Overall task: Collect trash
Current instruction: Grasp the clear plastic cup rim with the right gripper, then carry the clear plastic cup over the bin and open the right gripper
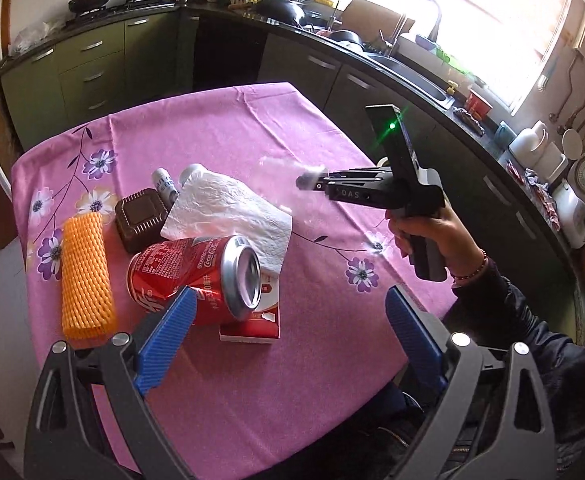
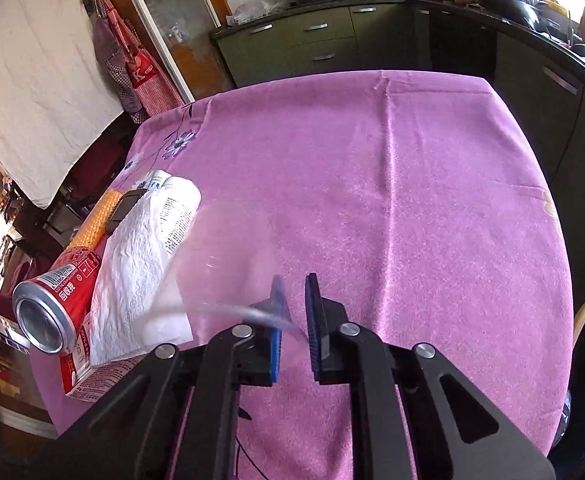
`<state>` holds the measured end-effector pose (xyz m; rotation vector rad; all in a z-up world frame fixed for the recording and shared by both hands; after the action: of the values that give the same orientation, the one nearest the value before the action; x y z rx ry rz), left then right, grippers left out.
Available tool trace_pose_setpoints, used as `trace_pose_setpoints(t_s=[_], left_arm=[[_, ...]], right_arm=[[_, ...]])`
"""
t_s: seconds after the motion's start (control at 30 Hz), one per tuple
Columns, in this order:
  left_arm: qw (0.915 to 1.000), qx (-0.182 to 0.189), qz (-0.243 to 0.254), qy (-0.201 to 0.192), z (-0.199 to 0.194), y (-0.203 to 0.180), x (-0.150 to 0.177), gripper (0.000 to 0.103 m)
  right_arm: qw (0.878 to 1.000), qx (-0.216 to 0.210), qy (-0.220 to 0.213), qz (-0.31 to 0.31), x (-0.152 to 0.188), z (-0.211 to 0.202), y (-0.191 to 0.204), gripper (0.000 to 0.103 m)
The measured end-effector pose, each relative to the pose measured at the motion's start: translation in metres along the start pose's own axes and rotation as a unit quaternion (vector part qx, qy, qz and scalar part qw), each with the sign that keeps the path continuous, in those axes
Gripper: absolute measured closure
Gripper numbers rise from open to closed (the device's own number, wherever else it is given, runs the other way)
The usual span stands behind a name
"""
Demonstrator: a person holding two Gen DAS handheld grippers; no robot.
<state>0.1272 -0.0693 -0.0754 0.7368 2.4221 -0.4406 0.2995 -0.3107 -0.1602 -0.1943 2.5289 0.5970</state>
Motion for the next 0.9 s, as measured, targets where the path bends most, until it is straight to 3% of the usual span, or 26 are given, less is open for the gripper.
trace_pose_setpoints(t_s=[0.3,0.5,0.67,0.8,0.9], left_arm=[[0.9999,0.007,0.014,0.007,0.008,-0.008,-0.003,0.012],[0.9994,0.01,0.032,0.005,0.007,-0.02,-0.008,0.012],[0.999,0.015,0.041,0.002,0.007,-0.027,-0.01,0.012],[0.999,0.014,0.043,0.004,0.009,-0.03,-0.009,0.012],[0.9991,0.012,0.041,0.003,0.008,-0.03,-0.01,0.012]], right_arm=[[1.0,-0.002,-0.03,0.006,0.006,-0.03,-0.006,0.098],[0.996,0.013,-0.076,0.041,0.015,-0.086,-0.037,0.098],[0.984,0.084,-0.109,0.116,0.029,-0.142,-0.113,0.098],[0.962,0.174,-0.1,0.185,0.048,-0.171,-0.191,0.097],[0.948,0.219,-0.085,0.214,0.062,-0.175,-0.231,0.097]])
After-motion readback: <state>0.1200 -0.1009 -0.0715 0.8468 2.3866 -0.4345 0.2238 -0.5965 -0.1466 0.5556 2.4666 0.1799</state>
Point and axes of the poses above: each gripper's, at about its wrist camera, not at the fingertips, and z roughly the way its jaws point, y to its left, x to its underside, the point moved 2 cm from there along z, roughly the way its jaws point, and after that the axes turned 9 degrees about z, right-handed, at the moved point
